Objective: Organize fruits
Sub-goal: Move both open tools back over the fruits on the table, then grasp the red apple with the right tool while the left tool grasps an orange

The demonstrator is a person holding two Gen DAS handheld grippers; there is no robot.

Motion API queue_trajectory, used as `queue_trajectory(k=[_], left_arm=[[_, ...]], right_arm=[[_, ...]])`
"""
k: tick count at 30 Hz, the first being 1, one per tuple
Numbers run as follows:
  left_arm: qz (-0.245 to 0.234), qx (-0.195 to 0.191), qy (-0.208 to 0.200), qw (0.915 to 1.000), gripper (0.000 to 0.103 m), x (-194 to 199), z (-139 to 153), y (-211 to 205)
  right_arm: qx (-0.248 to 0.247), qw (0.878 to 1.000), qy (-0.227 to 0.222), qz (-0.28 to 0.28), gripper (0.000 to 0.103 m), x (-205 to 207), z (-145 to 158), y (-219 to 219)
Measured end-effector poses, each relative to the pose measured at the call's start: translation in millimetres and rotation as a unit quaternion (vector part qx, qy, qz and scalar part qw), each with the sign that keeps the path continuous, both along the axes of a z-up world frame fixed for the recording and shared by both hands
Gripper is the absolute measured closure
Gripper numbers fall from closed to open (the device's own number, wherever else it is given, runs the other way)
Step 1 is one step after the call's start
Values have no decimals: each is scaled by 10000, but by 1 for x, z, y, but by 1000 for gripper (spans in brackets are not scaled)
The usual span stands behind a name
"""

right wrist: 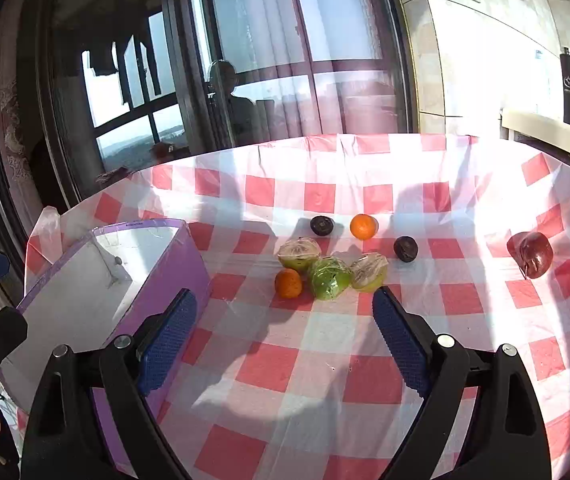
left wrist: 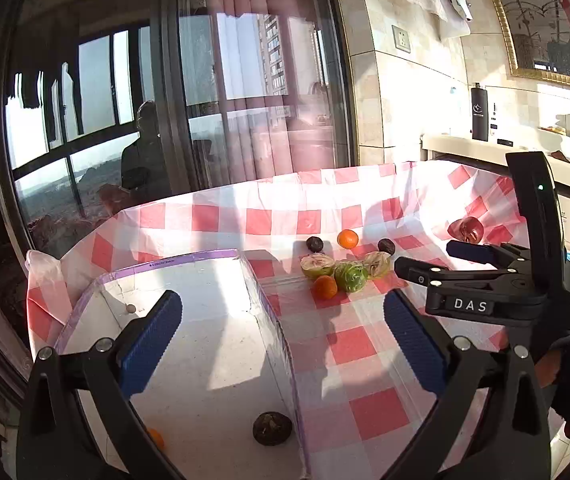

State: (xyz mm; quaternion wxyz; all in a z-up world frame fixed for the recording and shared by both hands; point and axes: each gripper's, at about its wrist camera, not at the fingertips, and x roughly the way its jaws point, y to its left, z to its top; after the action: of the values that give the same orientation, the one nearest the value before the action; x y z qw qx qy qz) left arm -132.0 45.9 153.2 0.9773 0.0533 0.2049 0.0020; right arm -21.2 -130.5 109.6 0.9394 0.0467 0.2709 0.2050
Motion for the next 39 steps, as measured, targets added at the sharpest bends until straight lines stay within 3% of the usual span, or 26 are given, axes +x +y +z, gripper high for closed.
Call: queue_trajectory(k=[3,5,9,14,20,26,28,30,33,36,39], left_arm=[[-422,-429,393,9974,2,42,-32,-38],[-502,-747,740,9932,2,74,-61,-56],[-179,-928,1103,9894,2,131,-107,-70],[60,-1425,1394,9799,2,174,-130,-57],[-16,-2122,1425,9668,2,175,-136,-34],[-142,-2346,1320,9630,2,172,-134,-30],[-97,-2354,1340,9626,2,173,-134,-30],[8,-2365,1394,9616,2,174,-136,-29],[116,-2294,1555,9608,2,178,-139,-26],[401,-2157,1691,9609,2,188,-141,-18],[752,-1695,1721,9675,3,210,-138,-11]], right_arm=[[242,9931,601,-974,17,24,-35,-67],[122,9820,849,-1683,17,35,-54,-104],[119,9608,1195,-2500,17,66,-84,-164],[-105,9454,1423,-2932,17,123,-94,-196],[-182,9331,1633,-3200,17,199,-99,-210],[-189,9221,1840,-3399,13,250,-105,-220],[-408,9161,1960,-3473,13,257,-108,-216],[-678,9161,1879,-3476,40,255,-107,-209],[-470,9259,1795,-3292,40,240,-106,-206],[41,9399,1593,-3019,41,207,-104,-197],[439,9504,1420,-2733,41,173,-103,-182]])
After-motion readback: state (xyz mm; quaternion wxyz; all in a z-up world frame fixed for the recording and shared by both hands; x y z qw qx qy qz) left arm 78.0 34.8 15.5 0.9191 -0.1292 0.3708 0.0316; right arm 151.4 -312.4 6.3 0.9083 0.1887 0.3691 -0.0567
